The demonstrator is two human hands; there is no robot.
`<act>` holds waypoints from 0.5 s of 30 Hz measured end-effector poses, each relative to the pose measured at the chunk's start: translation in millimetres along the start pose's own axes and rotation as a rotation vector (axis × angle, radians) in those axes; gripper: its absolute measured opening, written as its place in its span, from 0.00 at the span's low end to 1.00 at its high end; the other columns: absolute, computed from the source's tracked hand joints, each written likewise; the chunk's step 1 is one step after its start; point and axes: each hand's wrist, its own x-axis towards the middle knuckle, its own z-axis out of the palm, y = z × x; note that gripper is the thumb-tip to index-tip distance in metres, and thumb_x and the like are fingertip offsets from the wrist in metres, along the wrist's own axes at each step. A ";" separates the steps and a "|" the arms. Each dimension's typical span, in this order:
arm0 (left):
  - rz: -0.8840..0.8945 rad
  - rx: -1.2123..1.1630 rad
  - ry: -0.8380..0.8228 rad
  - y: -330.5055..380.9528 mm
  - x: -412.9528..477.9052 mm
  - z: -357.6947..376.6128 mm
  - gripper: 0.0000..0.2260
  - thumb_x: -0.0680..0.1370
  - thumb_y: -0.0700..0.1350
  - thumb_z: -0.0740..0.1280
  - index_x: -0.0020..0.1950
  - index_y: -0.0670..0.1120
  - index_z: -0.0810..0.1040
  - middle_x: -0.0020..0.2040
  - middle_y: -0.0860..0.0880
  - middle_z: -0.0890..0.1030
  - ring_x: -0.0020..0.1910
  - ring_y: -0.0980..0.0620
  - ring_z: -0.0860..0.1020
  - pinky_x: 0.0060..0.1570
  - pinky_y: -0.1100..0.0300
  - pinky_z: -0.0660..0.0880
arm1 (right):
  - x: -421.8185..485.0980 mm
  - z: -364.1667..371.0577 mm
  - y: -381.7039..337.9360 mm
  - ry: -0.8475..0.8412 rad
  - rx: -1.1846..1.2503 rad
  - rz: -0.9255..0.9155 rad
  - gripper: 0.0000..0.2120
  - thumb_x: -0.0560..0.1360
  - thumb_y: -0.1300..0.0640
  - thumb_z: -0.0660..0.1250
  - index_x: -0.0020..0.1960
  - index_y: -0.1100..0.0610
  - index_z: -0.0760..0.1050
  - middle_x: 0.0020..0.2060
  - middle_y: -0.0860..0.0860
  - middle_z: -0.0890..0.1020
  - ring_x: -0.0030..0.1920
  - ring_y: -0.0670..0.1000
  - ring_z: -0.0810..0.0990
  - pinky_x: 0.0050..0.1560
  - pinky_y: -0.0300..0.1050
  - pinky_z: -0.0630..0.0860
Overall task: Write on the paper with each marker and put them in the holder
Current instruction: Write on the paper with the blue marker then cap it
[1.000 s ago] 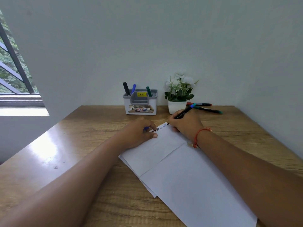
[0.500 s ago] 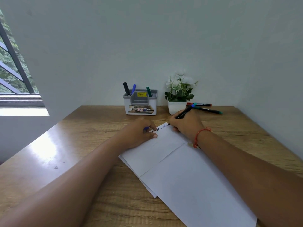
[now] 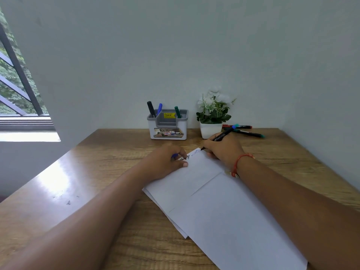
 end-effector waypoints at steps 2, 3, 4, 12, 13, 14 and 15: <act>-0.027 -0.008 -0.001 1.6 -0.4 -0.5 0.18 0.78 0.55 0.68 0.66 0.54 0.75 0.59 0.51 0.77 0.52 0.55 0.74 0.54 0.57 0.75 | 0.9 0.1 0.8 0.015 0.160 0.048 0.02 0.73 0.61 0.70 0.45 0.58 0.77 0.35 0.53 0.82 0.23 0.43 0.78 0.25 0.35 0.75; -0.045 -0.023 0.002 2.9 -0.8 -1.0 0.20 0.78 0.55 0.69 0.69 0.54 0.73 0.61 0.51 0.76 0.52 0.55 0.73 0.53 0.58 0.74 | 1.7 -0.2 1.5 0.015 0.237 0.054 0.02 0.74 0.62 0.71 0.46 0.59 0.78 0.38 0.54 0.83 0.26 0.45 0.80 0.27 0.36 0.77; -0.063 -0.036 0.008 3.8 -1.0 -0.7 0.23 0.77 0.55 0.69 0.71 0.53 0.70 0.62 0.51 0.75 0.52 0.55 0.72 0.53 0.60 0.72 | 1.5 -0.8 1.6 0.015 0.289 0.042 0.02 0.75 0.62 0.72 0.46 0.59 0.79 0.40 0.55 0.83 0.30 0.47 0.81 0.28 0.37 0.79; -0.113 -0.188 0.223 -2.0 -3.0 -5.4 0.22 0.79 0.49 0.67 0.72 0.52 0.65 0.57 0.50 0.77 0.47 0.53 0.74 0.49 0.59 0.71 | -2.0 -2.2 0.4 -0.002 0.146 -0.225 0.08 0.76 0.53 0.74 0.47 0.58 0.80 0.24 0.46 0.73 0.22 0.44 0.68 0.25 0.38 0.66; -0.100 -0.216 0.263 -2.9 -3.0 -6.4 0.19 0.80 0.47 0.66 0.70 0.50 0.67 0.55 0.49 0.78 0.45 0.54 0.74 0.46 0.61 0.70 | -3.6 -1.4 0.1 -0.032 0.186 -0.232 0.07 0.76 0.55 0.74 0.47 0.59 0.80 0.24 0.47 0.73 0.22 0.45 0.68 0.25 0.38 0.67; -0.089 -0.244 0.302 -3.5 -3.0 -7.6 0.16 0.81 0.45 0.65 0.68 0.49 0.68 0.53 0.49 0.79 0.43 0.56 0.74 0.43 0.62 0.69 | -6.2 -0.9 -1.0 -0.064 0.224 -0.245 0.06 0.76 0.58 0.74 0.48 0.60 0.79 0.26 0.49 0.74 0.24 0.46 0.69 0.24 0.38 0.68; -0.077 -0.262 0.341 -3.0 -3.9 -9.7 0.14 0.81 0.45 0.64 0.66 0.48 0.69 0.51 0.50 0.79 0.41 0.58 0.74 0.40 0.64 0.68 | -8.9 -0.5 -2.5 -0.093 0.257 -0.259 0.05 0.77 0.60 0.74 0.48 0.61 0.79 0.28 0.50 0.76 0.25 0.46 0.71 0.25 0.37 0.69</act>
